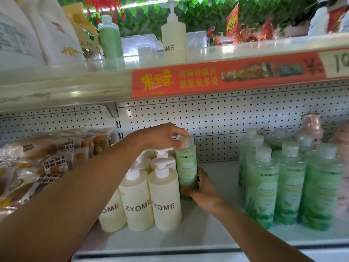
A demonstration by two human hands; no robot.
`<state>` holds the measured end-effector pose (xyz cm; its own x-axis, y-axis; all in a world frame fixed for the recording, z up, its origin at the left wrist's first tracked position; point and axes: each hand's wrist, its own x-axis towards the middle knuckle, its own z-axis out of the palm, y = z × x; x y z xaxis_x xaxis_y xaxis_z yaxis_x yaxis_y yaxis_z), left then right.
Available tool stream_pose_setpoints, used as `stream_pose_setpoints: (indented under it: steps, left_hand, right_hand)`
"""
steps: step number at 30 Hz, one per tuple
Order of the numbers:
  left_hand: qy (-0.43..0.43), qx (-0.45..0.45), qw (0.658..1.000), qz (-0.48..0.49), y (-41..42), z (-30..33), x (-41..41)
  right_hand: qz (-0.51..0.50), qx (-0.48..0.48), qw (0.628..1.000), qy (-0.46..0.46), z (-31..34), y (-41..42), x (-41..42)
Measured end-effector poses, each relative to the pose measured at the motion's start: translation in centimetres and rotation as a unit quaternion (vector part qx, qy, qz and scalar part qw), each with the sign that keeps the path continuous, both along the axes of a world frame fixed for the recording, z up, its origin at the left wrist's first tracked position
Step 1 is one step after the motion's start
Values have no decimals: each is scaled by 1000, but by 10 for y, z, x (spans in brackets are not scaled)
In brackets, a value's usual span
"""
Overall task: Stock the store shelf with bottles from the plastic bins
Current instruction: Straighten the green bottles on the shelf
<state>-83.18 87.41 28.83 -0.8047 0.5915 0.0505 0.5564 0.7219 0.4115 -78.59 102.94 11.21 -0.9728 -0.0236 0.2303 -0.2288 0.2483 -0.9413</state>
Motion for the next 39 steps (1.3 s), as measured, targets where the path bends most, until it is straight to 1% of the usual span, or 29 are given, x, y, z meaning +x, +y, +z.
stream_pose_setpoints:
  steps: [6, 9, 13, 16, 18, 23, 29, 39]
  left_hand:
    - [14, 8, 1000, 6, 3, -2, 1]
    - [5, 19, 1000, 20, 2, 1, -3]
    - [59, 14, 998, 32, 6, 9, -13]
    - [43, 15, 999, 16, 14, 6, -20]
    - [44, 20, 998, 26, 18, 3, -25]
    - [134, 17, 990, 31, 27, -2, -35]
    - [134, 45, 990, 17, 29, -5, -36]
    - [121, 55, 991, 4, 28, -6, -35]
  right_hand:
    - [-14, 20, 1000, -4, 2, 1, 6]
    - [-23, 26, 999, -9, 1, 0, 8]
    - [-61, 41, 997, -10, -1, -4, 7]
    - [-75, 44, 996, 0, -3, -7, 4]
    - [-80, 52, 995, 2, -4, -7, 3]
    - [-91, 67, 994, 3, -5, -1, 7]
    - [-95, 74, 993, 7, -1, 5, 13]
    - [-94, 72, 993, -4, 0, 3, 12]
